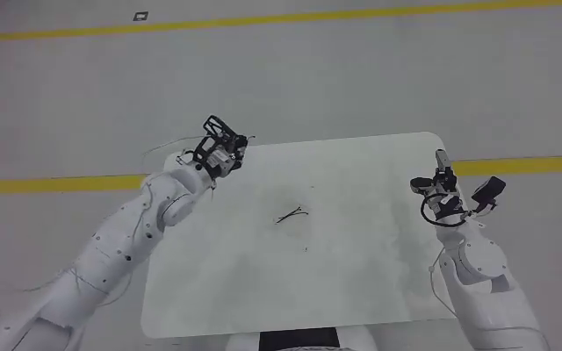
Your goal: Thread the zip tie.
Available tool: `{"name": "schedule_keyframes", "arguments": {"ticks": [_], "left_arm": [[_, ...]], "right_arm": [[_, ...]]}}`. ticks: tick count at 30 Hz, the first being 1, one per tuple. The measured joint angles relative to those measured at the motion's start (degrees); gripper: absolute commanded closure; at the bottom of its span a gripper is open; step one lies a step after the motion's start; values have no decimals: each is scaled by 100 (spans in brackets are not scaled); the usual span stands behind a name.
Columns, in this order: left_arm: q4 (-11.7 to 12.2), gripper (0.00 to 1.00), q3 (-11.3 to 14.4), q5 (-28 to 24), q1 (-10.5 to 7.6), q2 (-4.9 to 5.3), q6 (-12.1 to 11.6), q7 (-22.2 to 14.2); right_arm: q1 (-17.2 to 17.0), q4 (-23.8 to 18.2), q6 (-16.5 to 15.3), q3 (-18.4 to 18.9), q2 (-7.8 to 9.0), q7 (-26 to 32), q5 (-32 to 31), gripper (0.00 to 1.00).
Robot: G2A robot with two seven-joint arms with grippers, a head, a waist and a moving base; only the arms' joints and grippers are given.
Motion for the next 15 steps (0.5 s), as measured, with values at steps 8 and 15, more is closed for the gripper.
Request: {"name": "schedule_keyframes", "arguments": {"ticks": [8, 15], "left_arm": [[80, 100, -525, 88, 416, 163, -657, 592], [55, 100, -576, 137, 418, 176, -791, 583]], "right_arm": [[0, 0, 0, 0, 0, 0, 0, 0], [0, 0, 0, 0, 0, 0, 0, 0]]}}
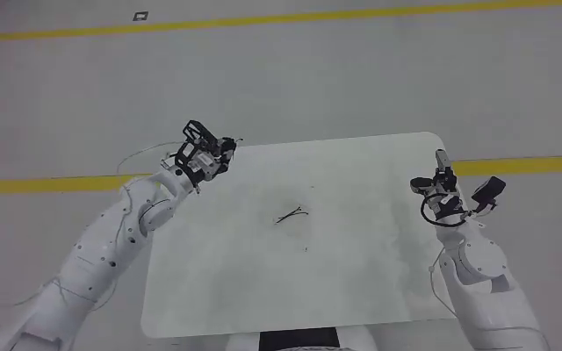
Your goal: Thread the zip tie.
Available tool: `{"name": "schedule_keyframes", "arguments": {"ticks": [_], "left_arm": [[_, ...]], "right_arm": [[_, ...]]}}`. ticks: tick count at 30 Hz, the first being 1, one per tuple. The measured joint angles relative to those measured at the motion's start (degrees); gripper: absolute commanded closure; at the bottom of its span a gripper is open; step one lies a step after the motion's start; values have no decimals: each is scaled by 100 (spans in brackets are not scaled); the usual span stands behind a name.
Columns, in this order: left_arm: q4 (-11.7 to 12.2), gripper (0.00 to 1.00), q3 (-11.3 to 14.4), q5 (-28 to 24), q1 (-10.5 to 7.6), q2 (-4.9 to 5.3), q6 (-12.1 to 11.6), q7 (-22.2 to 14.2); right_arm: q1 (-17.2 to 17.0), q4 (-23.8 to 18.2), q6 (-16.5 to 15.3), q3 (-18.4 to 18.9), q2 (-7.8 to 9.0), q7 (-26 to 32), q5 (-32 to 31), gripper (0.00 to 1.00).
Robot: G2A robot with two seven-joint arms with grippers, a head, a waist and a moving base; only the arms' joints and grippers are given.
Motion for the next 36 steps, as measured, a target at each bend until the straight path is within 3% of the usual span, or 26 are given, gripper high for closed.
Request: {"name": "schedule_keyframes", "arguments": {"ticks": [4, 6, 8, 15, 18, 21, 29, 36], "left_arm": [[16, 100, 1, 40, 6, -3, 42, -3], [38, 100, 47, 340, 44, -19, 254, 68], [79, 100, 64, 588, 77, -26, 316, 251], [342, 100, 120, 2059, 282, 6, 301, 1624], [529, 100, 162, 2333, 330, -4, 163, 2218], [683, 100, 207, 2335, 320, -41, 81, 2517], [705, 100, 212, 2304, 317, -49, 77, 2544], [705, 100, 212, 2304, 317, -49, 77, 2544]], "right_arm": [[0, 0, 0, 0, 0, 0, 0, 0], [0, 0, 0, 0, 0, 0, 0, 0], [0, 0, 0, 0, 0, 0, 0, 0], [0, 0, 0, 0, 0, 0, 0, 0], [0, 0, 0, 0, 0, 0, 0, 0], [0, 0, 0, 0, 0, 0, 0, 0], [39, -91, -3, -33, -6, 95, 30, 0], [357, -638, 409, -269, -13, 735, -59, 0]]}}
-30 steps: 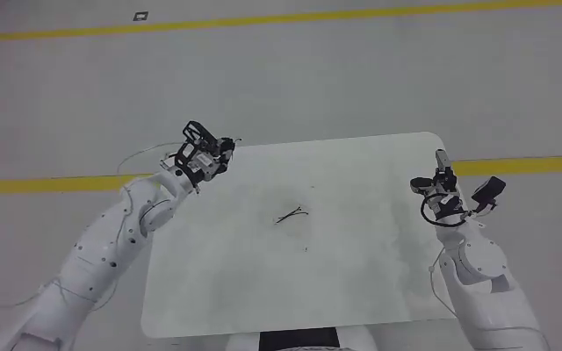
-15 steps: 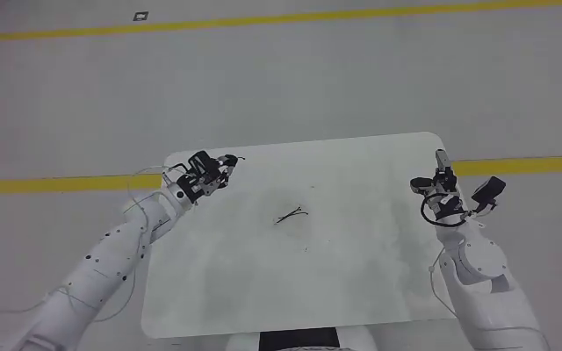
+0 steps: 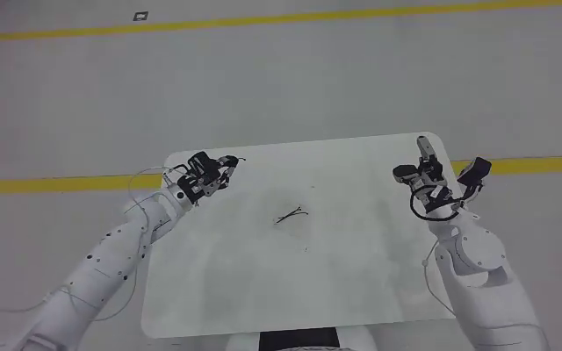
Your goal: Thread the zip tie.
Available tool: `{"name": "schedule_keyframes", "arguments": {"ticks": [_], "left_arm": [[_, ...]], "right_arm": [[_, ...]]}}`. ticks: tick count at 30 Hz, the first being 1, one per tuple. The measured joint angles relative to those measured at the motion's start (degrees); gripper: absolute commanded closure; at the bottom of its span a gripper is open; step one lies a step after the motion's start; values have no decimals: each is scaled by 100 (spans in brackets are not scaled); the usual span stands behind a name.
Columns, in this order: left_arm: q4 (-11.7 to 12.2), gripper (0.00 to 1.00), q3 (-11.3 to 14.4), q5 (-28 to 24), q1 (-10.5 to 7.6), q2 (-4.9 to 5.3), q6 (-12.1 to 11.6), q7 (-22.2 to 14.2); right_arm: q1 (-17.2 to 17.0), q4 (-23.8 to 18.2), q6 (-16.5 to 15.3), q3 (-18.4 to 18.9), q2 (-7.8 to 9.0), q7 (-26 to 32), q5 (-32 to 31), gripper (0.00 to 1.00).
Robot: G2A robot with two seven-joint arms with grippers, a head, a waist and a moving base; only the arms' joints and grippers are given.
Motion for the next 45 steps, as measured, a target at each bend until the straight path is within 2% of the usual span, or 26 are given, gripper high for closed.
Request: {"name": "schedule_keyframes", "arguments": {"ticks": [5, 10, 20, 22, 26, 29, 35, 43, 45], "left_arm": [[0, 100, 0, 0, 0, 0, 0, 0], [0, 100, 0, 0, 0, 0, 0, 0], [0, 100, 0, 0, 0, 0, 0, 0], [0, 100, 0, 0, 0, 0, 0, 0], [0, 100, 0, 0, 0, 0, 0, 0], [0, 100, 0, 0, 0, 0, 0, 0], [0, 100, 0, 0, 0, 0, 0, 0], [0, 100, 0, 0, 0, 0, 0, 0], [-32, 100, 10, 74, 20, -6, 70, -46]], "right_arm": [[334, -168, 375, -182, -15, 169, -53, 0], [627, -278, 742, -512, -34, 414, -157, 0], [654, -301, 740, -571, -33, 553, -216, 0], [700, -262, 818, -619, -29, 753, -186, 0], [1082, -103, 1203, -847, -24, 1442, -57, 0], [1453, 86, 1520, -1169, -39, 1841, -25, 0], [2109, 892, 1539, -2098, -51, 2501, -29, 0], [2140, 926, 1539, -2128, -50, 2521, -16, 0], [2123, 925, 1535, -2177, -60, 2487, 14, 0]]}}
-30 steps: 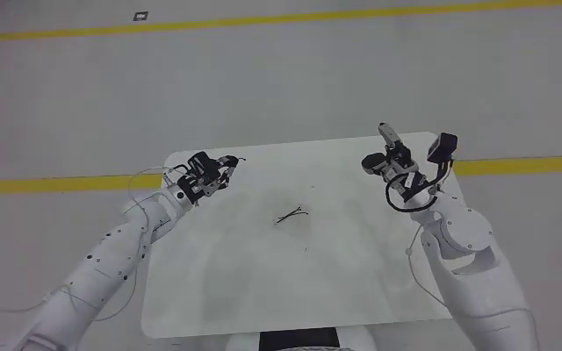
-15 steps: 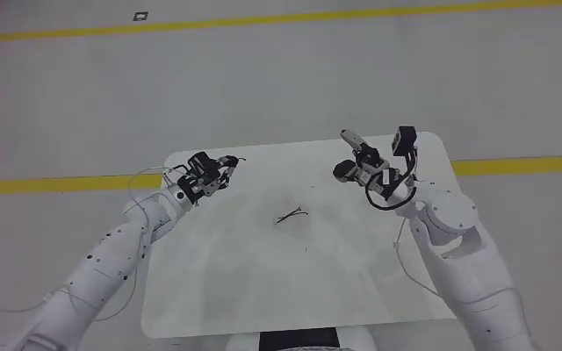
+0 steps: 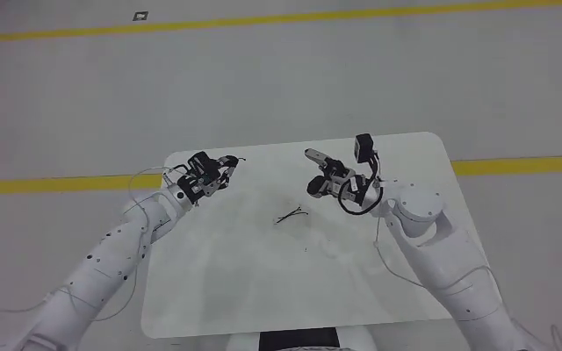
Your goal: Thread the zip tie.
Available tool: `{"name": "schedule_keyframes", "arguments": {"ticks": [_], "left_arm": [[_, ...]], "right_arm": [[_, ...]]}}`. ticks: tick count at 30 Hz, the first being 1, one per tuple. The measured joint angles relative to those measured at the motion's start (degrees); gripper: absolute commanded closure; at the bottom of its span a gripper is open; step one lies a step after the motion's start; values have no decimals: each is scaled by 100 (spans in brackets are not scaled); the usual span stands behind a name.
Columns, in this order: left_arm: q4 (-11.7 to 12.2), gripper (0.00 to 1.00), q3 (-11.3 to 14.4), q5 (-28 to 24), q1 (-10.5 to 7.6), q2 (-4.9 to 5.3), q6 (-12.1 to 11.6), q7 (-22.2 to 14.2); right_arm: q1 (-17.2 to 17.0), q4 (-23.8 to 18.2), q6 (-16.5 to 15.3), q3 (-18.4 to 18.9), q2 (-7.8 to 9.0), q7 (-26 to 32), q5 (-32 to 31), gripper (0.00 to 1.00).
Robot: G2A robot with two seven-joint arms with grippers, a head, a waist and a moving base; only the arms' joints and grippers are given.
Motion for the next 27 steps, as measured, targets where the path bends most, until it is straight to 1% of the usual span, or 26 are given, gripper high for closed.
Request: {"name": "schedule_keyframes", "arguments": {"ticks": [2, 3, 6, 8, 12, 15, 17, 24, 26, 27], "left_arm": [[-46, 100, 17, 174, 33, -5, 104, -34], [-66, 100, 23, 271, 58, -8, 149, -14], [-67, 100, 4, 401, 103, -9, 168, 118], [-53, 100, -25, 436, 129, -7, 166, 198], [-13, 100, -91, 457, 178, -5, 107, 341], [0, 100, -117, 467, 187, -12, 51, 371], [-8, 100, -124, 556, 173, -14, 75, 360], [-22, 100, -122, 559, 184, -20, 96, 317], [-40, 100, -124, 535, 198, -28, 53, 285], [-37, 100, -132, 522, 197, -30, -19, 293]], "right_arm": [[64, 67, 3, -103, -27, 7, 144, 0], [164, 151, 4, -199, -51, -25, 235, 0], [485, 423, 5, -507, -120, -108, 459, 0], [701, 636, 5, -726, -163, -161, 550, 0], [1256, 1180, 5, -1312, -280, -304, 745, 0], [1597, 1487, 5, -1654, -364, -459, 991, 0], [1659, 1516, 5, -1691, -375, -515, 1042, 0], [1615, 1488, -6, -1688, -377, -508, 1039, 0], [1605, 1490, 1, -1736, -399, -511, 1102, 0], [1657, 1548, 4, -1797, -426, -531, 1168, 0]]}}
